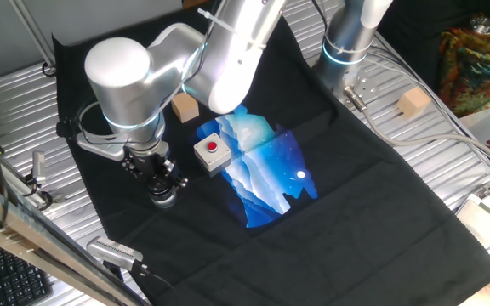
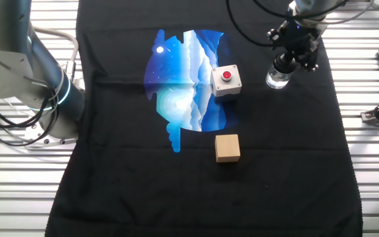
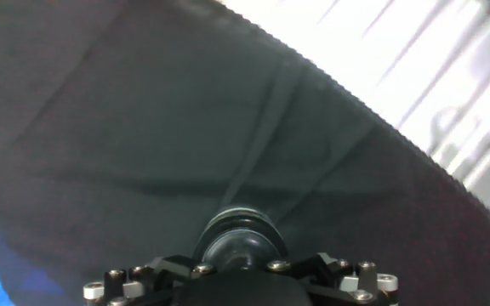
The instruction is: Screw the lid onto the jar
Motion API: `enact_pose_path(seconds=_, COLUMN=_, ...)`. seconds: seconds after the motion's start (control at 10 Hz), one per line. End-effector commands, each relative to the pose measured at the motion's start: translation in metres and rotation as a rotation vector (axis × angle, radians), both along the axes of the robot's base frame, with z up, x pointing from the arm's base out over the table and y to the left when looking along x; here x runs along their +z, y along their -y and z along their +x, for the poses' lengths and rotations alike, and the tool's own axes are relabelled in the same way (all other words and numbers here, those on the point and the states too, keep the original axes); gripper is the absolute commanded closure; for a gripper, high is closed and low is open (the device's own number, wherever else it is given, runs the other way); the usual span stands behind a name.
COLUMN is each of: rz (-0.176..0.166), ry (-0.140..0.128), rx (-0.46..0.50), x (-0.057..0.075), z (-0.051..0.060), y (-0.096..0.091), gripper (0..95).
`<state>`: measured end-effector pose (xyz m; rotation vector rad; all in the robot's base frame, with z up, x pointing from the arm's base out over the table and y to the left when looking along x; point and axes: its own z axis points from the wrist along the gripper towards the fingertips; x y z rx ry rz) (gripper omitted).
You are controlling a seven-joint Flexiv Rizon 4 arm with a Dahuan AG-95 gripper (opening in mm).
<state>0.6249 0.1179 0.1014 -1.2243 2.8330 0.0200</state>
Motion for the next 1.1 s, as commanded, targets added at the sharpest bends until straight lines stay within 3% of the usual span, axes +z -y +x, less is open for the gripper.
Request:
enact_pose_path(seconds=0.1, rz=0.004, ry=-0.001, rx=0.039, x=-0.0006, z=0.0010, y=-0.0004, gripper=0.0)
enact_pose_path(seconds=0.7, rz=0.004, ry=-0.005, rx=0.033, x=-0.0013, z=0.0015, y=0.0002, gripper=0.0)
enact_pose_path(seconds=0.8, rz=0.004, ry=-0.005, rx=0.033, x=-0.0014, z=0.0016, y=0.0003, gripper=19.0)
enact_pose_path(seconds=1.1, rz=0.006, ry=-0.007, rx=0.024, x=-0.0016, z=0.0017, y=0.0004, gripper=19.0)
